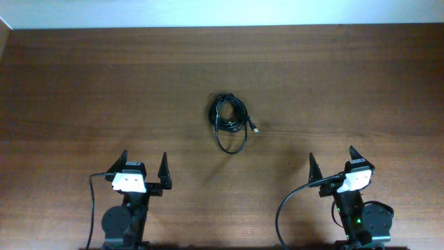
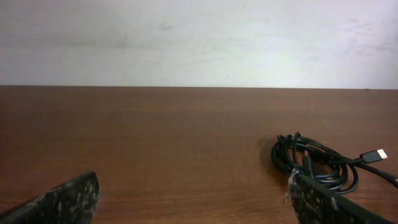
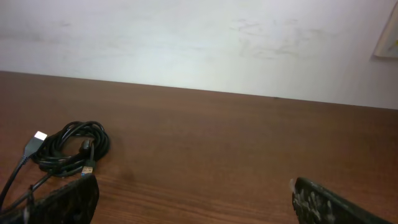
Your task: Untangle cables
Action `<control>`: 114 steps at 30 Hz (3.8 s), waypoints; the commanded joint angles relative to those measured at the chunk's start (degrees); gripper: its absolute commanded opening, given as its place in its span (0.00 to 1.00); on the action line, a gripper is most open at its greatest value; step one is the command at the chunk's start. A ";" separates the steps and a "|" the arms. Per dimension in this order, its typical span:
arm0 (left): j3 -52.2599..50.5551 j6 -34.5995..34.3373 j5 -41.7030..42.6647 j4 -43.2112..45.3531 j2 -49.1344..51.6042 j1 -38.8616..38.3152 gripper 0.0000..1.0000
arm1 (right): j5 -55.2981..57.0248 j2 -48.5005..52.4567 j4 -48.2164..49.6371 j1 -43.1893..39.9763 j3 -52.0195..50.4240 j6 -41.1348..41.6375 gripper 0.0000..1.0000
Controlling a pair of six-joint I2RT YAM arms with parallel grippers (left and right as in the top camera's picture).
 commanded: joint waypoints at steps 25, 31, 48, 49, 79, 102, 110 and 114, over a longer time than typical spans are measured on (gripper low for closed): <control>38.60 -2.51 18.82 -27.12 24.11 -0.33 0.99 | -0.35 -0.44 0.09 -0.11 -0.48 0.20 0.99; 51.32 -2.47 21.40 -38.95 36.76 -0.33 0.99 | -0.35 -0.44 0.09 -0.11 -0.48 0.20 0.98; 52.11 -6.14 28.70 -42.95 49.35 -0.37 0.95 | -0.35 -0.44 0.07 -0.11 -0.48 0.20 0.99; 52.26 -6.14 28.57 -42.91 49.68 -0.37 0.93 | -0.35 -0.44 0.09 -0.11 -0.48 0.20 0.99; 62.36 1.64 -8.07 -0.59 104.89 -24.17 0.70 | -0.35 -0.44 0.07 -0.11 -0.48 0.22 0.99; 62.38 -22.21 -8.35 -24.55 92.78 -24.02 0.42 | -0.35 -0.44 0.09 -0.11 -0.48 0.22 0.99; 62.38 -22.10 -8.39 -25.53 92.83 -23.96 0.91 | -0.35 -0.44 0.07 -0.11 -0.48 0.20 0.98; 62.36 -14.08 -8.37 -25.35 92.94 -23.96 0.74 | -0.35 -0.44 0.09 -0.11 -0.48 0.20 0.98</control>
